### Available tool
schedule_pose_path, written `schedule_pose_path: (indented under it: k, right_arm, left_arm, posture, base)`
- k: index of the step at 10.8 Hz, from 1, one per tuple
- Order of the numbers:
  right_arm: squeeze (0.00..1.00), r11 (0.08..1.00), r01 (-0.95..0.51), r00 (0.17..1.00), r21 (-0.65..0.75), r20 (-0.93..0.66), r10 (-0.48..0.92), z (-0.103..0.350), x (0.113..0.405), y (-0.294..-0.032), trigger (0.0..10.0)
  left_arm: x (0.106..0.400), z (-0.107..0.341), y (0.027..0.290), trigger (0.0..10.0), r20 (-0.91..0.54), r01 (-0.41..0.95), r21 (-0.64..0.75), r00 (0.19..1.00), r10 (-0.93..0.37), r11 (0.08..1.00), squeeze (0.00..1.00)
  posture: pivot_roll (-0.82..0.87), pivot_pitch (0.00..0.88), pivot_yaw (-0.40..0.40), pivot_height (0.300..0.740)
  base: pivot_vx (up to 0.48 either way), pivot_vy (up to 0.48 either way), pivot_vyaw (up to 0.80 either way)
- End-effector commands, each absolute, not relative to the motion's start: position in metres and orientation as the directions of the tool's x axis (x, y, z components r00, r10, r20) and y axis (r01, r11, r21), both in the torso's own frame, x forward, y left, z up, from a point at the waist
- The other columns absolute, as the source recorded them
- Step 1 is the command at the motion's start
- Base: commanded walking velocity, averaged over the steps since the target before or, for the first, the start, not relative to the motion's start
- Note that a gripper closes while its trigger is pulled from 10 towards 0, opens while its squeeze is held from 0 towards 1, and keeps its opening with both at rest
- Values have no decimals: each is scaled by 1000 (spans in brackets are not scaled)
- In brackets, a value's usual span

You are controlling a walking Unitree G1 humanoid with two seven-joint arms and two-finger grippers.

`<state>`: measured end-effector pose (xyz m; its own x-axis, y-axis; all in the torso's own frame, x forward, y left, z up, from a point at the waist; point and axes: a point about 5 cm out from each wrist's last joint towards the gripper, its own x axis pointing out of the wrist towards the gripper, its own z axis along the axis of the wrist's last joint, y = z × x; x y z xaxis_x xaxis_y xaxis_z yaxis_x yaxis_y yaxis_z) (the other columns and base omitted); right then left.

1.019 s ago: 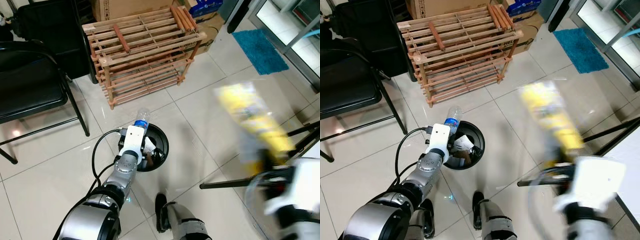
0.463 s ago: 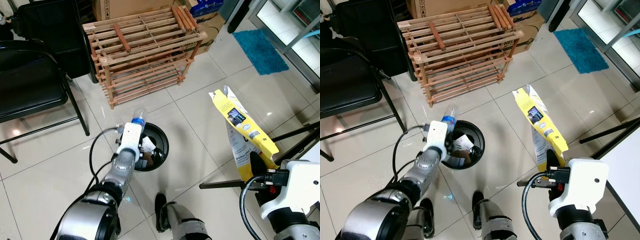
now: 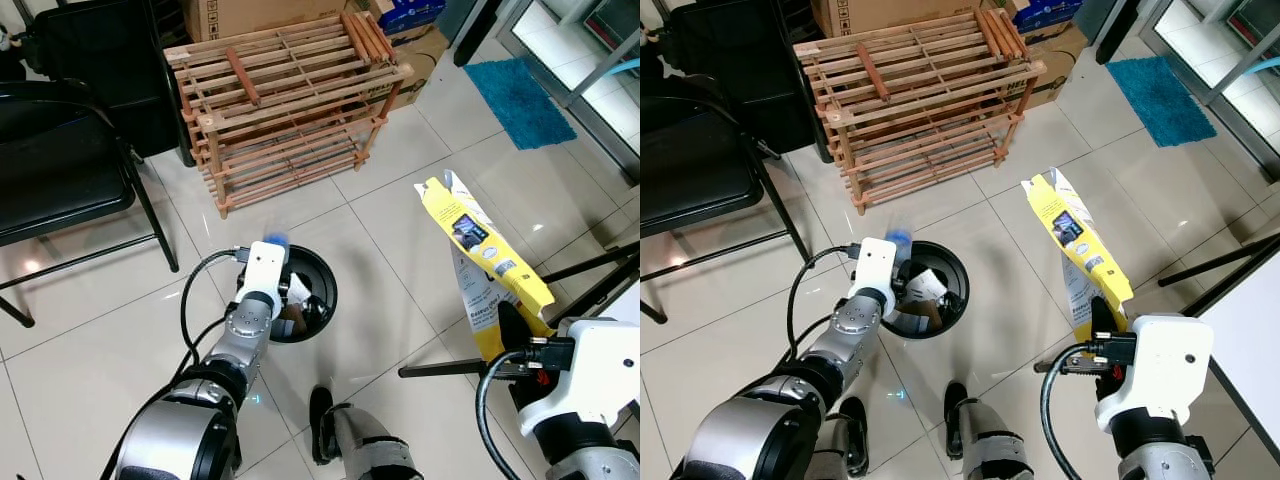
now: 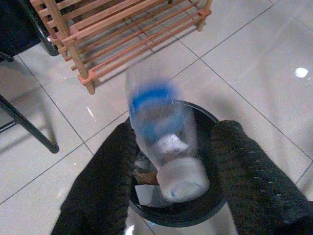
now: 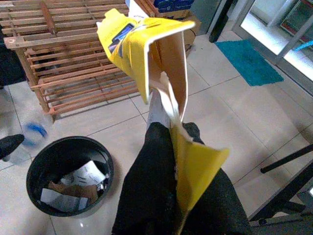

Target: Picking trash to rubbish bin

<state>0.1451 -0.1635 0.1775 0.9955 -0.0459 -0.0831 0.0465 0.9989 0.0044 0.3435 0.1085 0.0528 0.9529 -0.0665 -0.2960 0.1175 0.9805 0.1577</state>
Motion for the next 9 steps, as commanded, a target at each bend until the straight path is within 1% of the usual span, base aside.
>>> schedule_pose_path:
  k: [1,5,6,8,9]
  right_arm:
    - [0,998,58,996,-13,-71,-59,181,142,-166,10000]
    - [0,998,60,996,-22,-64,-61,182,144,-166,10000]
    - [0,998,53,997,-20,-61,-55,181,147,-165,10000]
    - [0,1000,20,999,-14,-42,-21,179,159,-162,10000]
    - [0,1000,-12,1000,-12,-25,11,178,170,-159,10000]
  left_arm:
    - [337,45,101,10000,-328,139,135,940,-88,981,1000]
    - [338,47,99,10000,-322,140,124,942,-93,982,1000]
    - [340,48,102,10000,-318,129,132,945,-81,983,1000]
    - [344,54,115,10000,-289,68,164,957,-18,984,1000]
    - [346,57,125,10000,-254,19,187,967,30,982,1000]
  posture:
    - [-309,329,-191,740]
    - [-304,322,-189,740]
    - [-286,314,-188,740]
    - [-219,294,-183,740]
    - [-158,282,-179,740]
  base:
    - [0,0,0]
    - [0,0,0]
    - [0,0,0]
    - [0,0,0]
    - [0,0,0]
